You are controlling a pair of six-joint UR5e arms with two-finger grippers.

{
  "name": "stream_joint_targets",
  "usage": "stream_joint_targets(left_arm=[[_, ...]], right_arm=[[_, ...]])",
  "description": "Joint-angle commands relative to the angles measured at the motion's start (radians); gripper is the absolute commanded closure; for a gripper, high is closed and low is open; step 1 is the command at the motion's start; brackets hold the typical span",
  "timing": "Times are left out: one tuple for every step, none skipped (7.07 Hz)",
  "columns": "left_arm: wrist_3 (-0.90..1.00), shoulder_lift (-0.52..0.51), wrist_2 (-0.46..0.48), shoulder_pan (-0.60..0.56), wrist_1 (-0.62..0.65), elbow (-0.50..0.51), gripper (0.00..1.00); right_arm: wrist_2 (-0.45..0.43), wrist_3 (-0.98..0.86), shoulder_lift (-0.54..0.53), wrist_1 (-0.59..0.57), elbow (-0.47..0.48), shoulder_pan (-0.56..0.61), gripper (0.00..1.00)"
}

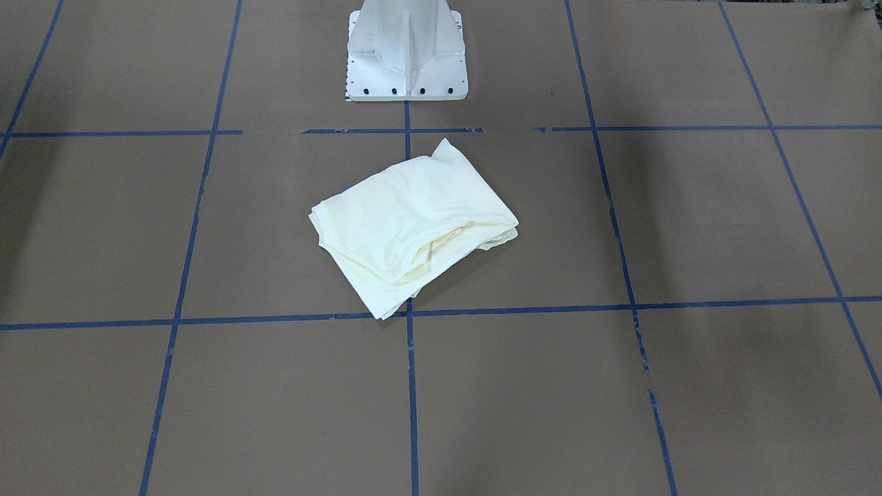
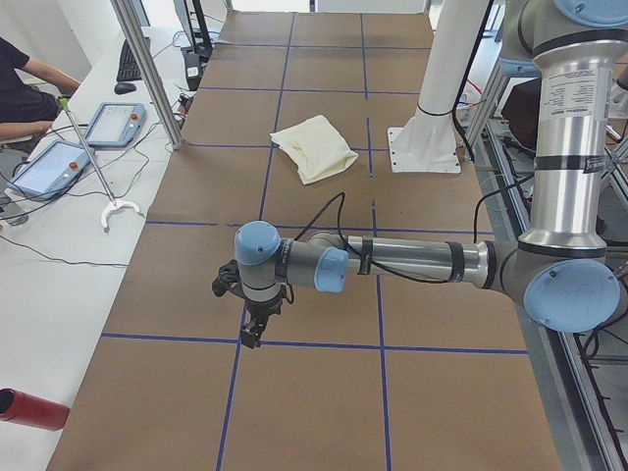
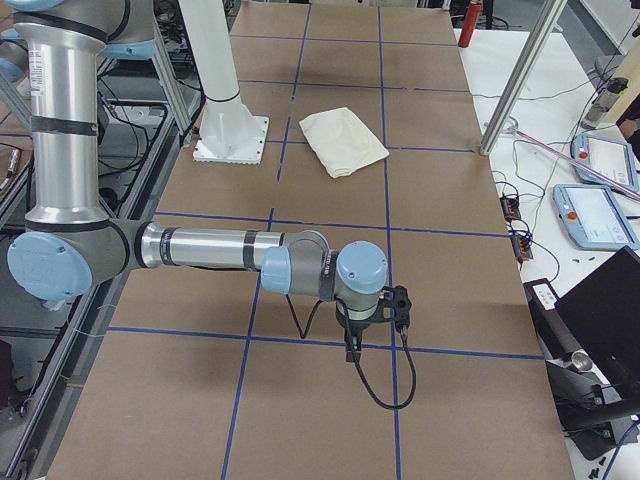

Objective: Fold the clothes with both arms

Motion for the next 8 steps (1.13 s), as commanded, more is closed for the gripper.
stream_joint_targets(left_arm=[[-0.006,-0.002,-0.003,0.000,0.001,0.002,0.00],[-0.012,-0.002,-0.005,0.000,-0.002,0.010,0.00],[-0.042,0.000,-0.006,0.000,-0.002,0.010,0.00],[-0.182,0.001,-0.007,0.000,-0.008,0.004,0.00],[-0.238,0.006,-0.010,0.000,-0.009,0.004,0.00],[-0.243,0.006,-0.046,0.000,-0.008,0.007,0.00],[-0.244,0.007,-0.059,0.000,-0.008,0.010,0.00],[-0.244,0.008,-0.059,0.000,-0.008,0.011,0.00]], right_arm=[[-0.002,0.153,-0.004,0.004,0.045,0.015,0.00],[-0.017,0.159,-0.001,0.004,0.047,0.010,0.00],[-0.022,0.160,0.000,0.004,0.048,0.007,0.00],[-0.022,0.160,0.000,0.004,0.048,0.005,0.00],[-0.022,0.160,0.000,0.004,0.047,0.005,0.00],[-0.024,0.160,0.000,0.004,0.047,0.005,0.00],[-0.025,0.159,0.000,0.004,0.047,0.005,0.00],[-0.025,0.159,0.002,0.004,0.047,0.005,0.00]])
